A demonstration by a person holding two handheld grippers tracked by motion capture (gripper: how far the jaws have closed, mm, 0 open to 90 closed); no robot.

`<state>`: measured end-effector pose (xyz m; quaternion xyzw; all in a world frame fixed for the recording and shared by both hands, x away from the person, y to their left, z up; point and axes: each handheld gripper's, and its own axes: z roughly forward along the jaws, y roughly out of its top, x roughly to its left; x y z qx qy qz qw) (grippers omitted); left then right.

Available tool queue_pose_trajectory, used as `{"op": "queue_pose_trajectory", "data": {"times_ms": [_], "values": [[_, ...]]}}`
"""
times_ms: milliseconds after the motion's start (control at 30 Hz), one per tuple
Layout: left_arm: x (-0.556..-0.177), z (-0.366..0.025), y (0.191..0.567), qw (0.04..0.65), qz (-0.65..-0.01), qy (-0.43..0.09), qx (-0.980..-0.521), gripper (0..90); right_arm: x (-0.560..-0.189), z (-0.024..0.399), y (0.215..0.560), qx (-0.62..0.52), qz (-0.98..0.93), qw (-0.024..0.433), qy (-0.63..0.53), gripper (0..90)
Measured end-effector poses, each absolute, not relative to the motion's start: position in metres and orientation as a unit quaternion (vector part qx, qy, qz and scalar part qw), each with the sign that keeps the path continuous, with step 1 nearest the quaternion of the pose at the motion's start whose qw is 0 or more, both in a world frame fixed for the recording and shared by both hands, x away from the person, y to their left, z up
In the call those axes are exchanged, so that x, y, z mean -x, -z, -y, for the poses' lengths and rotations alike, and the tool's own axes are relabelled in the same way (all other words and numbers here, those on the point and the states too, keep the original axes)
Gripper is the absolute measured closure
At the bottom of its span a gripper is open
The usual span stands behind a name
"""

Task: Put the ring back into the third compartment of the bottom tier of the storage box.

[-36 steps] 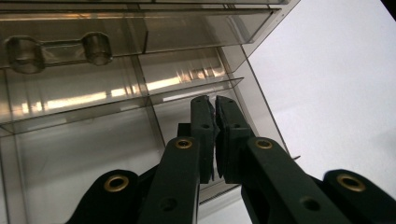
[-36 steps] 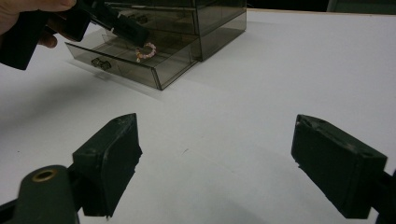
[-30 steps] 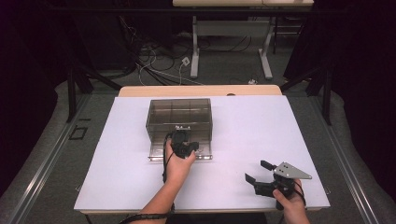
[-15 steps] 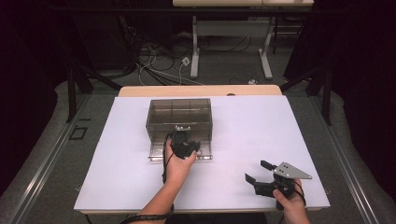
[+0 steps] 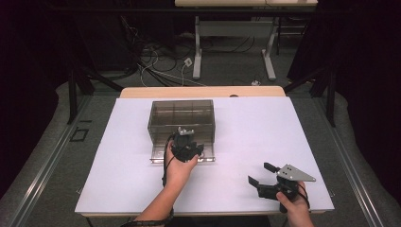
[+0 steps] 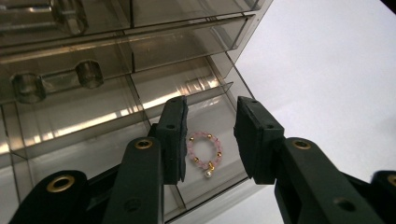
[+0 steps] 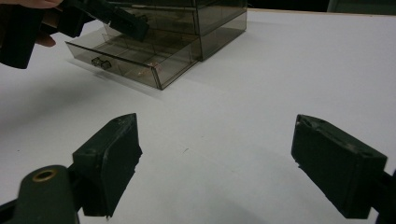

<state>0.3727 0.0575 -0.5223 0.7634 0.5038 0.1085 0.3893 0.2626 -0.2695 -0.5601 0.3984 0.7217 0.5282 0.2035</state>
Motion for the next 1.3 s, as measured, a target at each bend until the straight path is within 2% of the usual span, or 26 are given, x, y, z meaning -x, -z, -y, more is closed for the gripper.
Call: {"op": "queue_pose_trajectory", "data": {"times_ms": [400,933,1300], "values": [[-0.363,-0.067,0.520,0.406,-0.489,-0.128,-0.761,55.0,-0.263,0.269,0.561,-0.397,-0.719,0.208,-0.532,14.9],[-0.352,-0.086,0.514,0.426,-0.501,-0.109,-0.745,36.7,-0.263,0.268,0.561,-0.395,-0.721,0.207,-0.530,14.8],[-0.338,-0.099,0.507,0.425,-0.500,-0.129,-0.743,35.6,-0.264,0.268,0.561,-0.393,-0.722,0.208,-0.530,14.9]]}}
